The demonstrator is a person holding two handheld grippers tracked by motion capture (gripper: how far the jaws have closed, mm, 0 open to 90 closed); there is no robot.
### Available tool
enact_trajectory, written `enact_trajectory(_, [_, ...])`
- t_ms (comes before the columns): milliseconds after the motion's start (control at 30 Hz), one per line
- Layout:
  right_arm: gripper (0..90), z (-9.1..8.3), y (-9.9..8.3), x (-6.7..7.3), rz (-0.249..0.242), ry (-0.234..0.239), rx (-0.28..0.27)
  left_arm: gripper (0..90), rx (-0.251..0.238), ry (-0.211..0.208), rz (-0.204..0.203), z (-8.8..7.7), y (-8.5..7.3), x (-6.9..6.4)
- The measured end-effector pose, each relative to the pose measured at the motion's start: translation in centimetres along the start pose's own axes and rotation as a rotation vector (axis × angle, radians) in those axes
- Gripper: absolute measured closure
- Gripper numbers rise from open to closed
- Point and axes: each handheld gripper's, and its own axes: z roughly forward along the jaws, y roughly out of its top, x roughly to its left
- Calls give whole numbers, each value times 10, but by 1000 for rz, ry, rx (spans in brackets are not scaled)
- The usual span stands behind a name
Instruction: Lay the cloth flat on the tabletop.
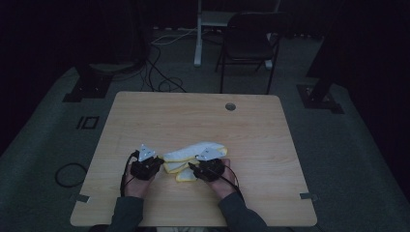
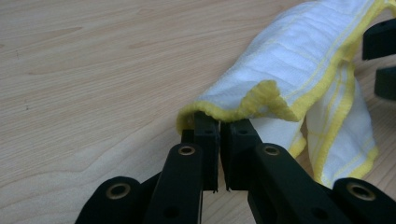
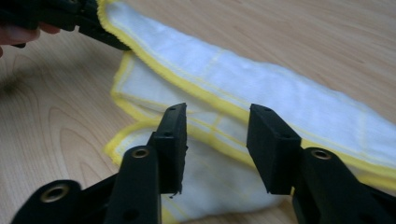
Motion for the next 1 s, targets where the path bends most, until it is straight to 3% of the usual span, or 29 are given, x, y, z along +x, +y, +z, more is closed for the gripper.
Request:
enact_trajectory(267, [498,15,6,13,-22,-11,10,862,2,-3,-3,0,0,1])
enact_trajectory(433, [609,29,3,18,-46,-77,80,865,2,-9,-10,0,0,2])
enact_trajectory(600, [818,26,1,12,-38,-72,98,867,4,-9,-15,0,0,3])
enact_trajectory(1000, [858,-5,-9,-8,-11,-93,77,868,-2,-11,-40,-1,2,9])
